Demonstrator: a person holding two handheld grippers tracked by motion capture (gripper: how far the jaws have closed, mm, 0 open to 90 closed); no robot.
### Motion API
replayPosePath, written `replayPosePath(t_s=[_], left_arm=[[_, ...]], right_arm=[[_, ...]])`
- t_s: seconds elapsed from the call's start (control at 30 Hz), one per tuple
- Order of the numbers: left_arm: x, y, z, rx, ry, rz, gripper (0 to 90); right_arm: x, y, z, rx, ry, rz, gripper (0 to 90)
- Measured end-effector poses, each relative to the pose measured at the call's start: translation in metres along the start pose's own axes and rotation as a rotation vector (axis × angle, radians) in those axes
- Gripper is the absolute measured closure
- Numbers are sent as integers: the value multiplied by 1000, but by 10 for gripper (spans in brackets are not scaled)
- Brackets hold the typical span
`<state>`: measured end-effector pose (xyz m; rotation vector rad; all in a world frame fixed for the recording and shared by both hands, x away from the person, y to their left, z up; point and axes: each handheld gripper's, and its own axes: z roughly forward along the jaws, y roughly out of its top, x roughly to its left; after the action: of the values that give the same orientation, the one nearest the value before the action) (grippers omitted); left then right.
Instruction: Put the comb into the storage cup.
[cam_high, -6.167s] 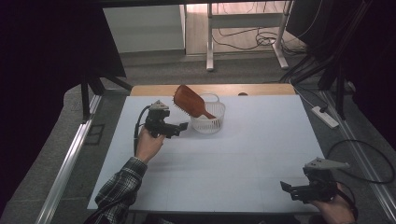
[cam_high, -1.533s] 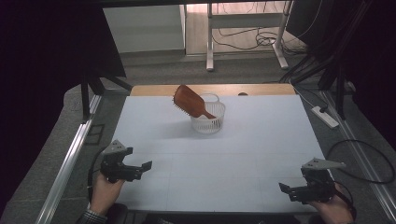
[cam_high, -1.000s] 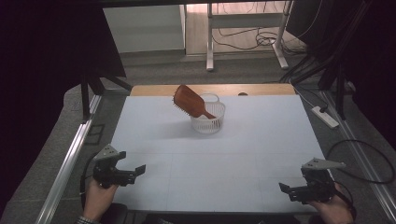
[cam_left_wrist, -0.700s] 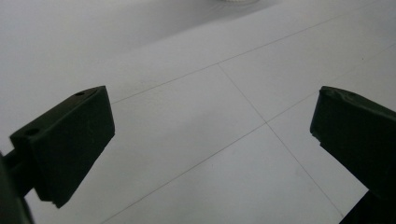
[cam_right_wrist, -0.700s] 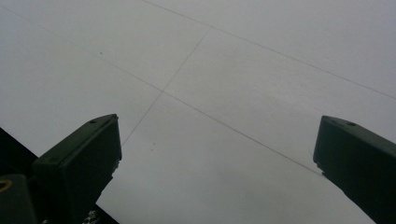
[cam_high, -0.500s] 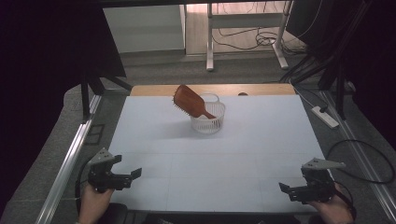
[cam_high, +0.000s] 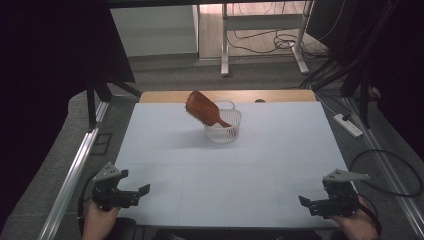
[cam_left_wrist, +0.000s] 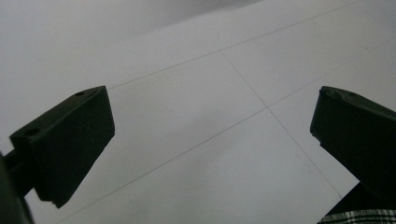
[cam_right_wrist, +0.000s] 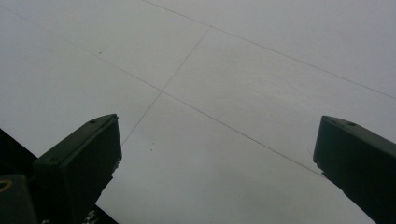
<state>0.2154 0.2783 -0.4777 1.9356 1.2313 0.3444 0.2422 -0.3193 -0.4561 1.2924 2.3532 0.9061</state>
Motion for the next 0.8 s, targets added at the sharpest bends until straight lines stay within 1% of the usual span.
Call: replayPosePath(t_s=[0.13,0.23,0.47,0.8], left_arm=[[-1,-2,-1,10,7,5,0],[-2,-3,-2,7,10,5,0],[-4,-4,-2,25,20,12,0],[-6,-6,-3,55,18,18,0]], right_arm=[[0,0,0,2,-1,-1,11],[0,0,0,2,-1,-1,11],[0,0,0,2,-3,-1,11],[1,0,0,3,-5,-3,11]])
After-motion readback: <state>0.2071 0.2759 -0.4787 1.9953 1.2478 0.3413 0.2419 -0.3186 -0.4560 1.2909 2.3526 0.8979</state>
